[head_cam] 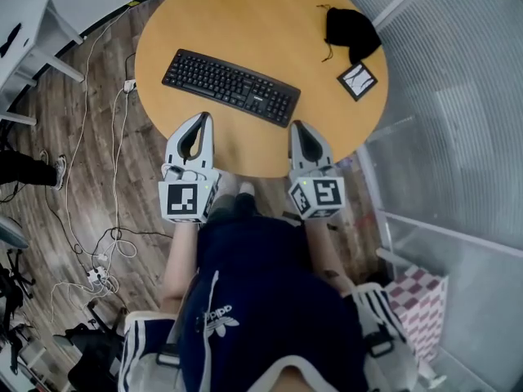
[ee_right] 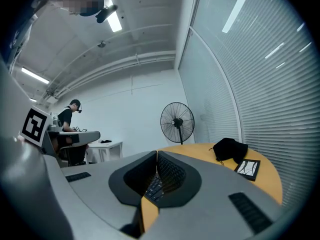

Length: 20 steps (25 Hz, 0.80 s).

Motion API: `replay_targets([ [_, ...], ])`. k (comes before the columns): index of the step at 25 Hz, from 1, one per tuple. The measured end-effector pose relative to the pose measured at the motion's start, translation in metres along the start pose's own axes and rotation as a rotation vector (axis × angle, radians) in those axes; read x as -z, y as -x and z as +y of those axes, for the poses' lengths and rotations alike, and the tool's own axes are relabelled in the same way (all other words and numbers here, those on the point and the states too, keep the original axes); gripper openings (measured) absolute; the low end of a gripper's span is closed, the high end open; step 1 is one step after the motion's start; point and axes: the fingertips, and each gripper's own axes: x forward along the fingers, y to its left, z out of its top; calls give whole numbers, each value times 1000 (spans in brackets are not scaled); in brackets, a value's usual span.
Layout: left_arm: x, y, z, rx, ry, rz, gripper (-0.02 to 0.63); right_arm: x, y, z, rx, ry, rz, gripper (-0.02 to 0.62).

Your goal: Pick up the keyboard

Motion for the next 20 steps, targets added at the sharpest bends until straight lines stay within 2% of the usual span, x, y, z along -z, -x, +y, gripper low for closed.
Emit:
replay_targets([
  [8,-2,-15,3,-7,16,-4,3,-4,-3,-20,31,-5,-7,6],
  [12,0,-22,4,9,-5,-9,3,-6,-5,-25,44,-10,-7,6],
  [20,-1,-46,8,52,6,-1,3,-4,-19,-31,79,-26,8,6],
])
